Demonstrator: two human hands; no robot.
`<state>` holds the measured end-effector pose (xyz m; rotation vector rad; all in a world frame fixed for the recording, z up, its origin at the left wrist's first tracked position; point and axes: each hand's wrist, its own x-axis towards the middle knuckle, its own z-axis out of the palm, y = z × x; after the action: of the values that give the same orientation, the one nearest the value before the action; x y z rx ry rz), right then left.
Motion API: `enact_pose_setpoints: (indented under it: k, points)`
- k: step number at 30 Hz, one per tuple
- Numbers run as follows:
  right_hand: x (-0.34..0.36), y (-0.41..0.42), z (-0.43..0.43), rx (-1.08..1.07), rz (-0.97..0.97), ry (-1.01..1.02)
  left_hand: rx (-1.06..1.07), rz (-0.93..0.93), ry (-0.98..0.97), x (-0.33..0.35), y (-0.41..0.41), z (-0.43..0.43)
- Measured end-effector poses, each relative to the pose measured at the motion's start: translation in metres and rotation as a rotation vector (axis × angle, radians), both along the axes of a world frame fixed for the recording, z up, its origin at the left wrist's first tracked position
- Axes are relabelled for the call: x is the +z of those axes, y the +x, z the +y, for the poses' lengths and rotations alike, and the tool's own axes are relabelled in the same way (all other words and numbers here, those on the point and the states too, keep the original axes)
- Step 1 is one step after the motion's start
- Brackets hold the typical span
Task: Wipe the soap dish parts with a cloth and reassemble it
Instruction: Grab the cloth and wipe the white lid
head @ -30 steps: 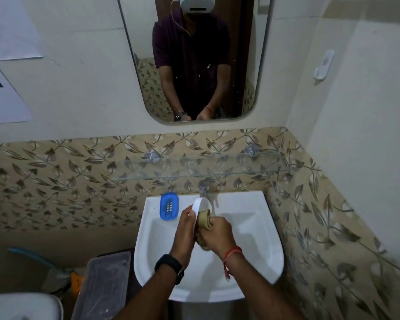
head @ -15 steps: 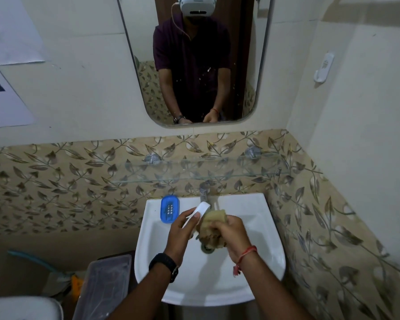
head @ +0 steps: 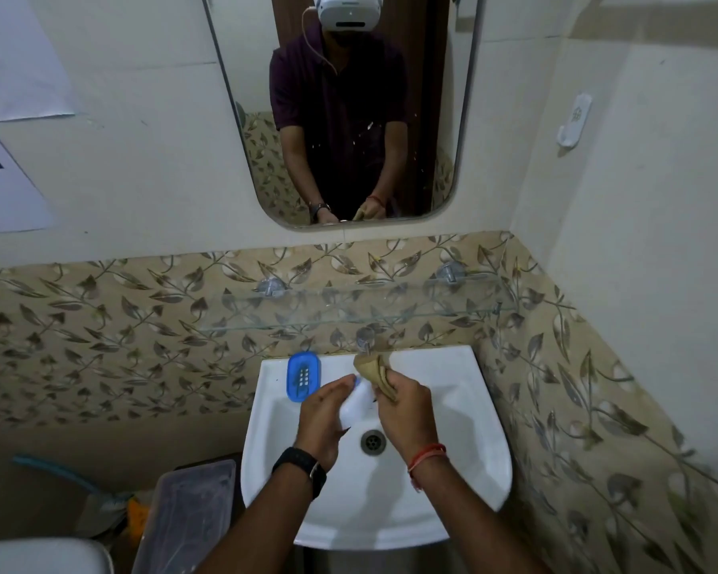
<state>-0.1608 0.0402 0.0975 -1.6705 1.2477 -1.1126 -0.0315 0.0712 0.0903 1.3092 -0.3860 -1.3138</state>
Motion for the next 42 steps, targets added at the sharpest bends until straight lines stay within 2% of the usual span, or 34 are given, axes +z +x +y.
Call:
enact_pose_setpoints:
  k: [2,7,9,13,16,21,23,27,30,33,36,38,40,42]
  points:
    - [-0.004,0.006,0.015,0.041,-0.048,-0.034,0.142,0.067,0.019,-0.004,0.001,-0.005]
    - [-0.020,0.015,0.054,0.120,-0.073,-0.132,0.335,0.193,0.076,-0.011,0.002,-0.008]
    - [-0.022,0.015,0.054,0.119,-0.089,-0.142,0.348,0.227,0.073,-0.013,0.000,-0.005]
    - [-0.005,0.011,0.020,-0.052,-0.199,-0.002,0.308,0.201,0.014,-0.011,-0.007,-0.006]
    - [0.004,0.014,0.014,-0.117,-0.193,-0.002,0.314,0.202,-0.028,-0.005,-0.012,-0.008]
    - [-0.029,0.026,0.071,-0.043,-0.131,-0.004,0.384,0.197,-0.011,-0.006,0.000,-0.008]
    - [-0.035,0.027,0.074,-0.052,-0.135,-0.006,0.347,0.216,-0.018,-0.006,0.003,-0.005]
    - [-0.012,0.020,0.026,-0.162,-0.245,0.051,0.269,0.133,-0.071,-0.008,-0.001,0.000]
    - [0.007,0.003,-0.012,-0.190,-0.250,0.242,0.171,0.119,-0.093,-0.007,-0.002,0.005]
    - [0.011,-0.013,-0.023,-0.035,-0.277,0.456,0.068,0.117,-0.083,-0.005,0.006,0.010]
    - [0.009,-0.028,-0.018,0.196,-0.506,0.660,-0.035,0.145,-0.038,-0.002,0.021,0.010]
    - [0.009,-0.033,-0.012,0.274,-0.635,0.725,-0.120,0.164,0.000,0.002,0.028,0.010]
    - [0.007,-0.030,-0.009,0.206,-0.694,0.739,-0.191,0.157,0.044,0.006,0.030,0.007]
    - [0.006,-0.023,-0.008,0.031,-0.697,0.724,-0.280,0.010,0.111,0.011,0.027,0.004]
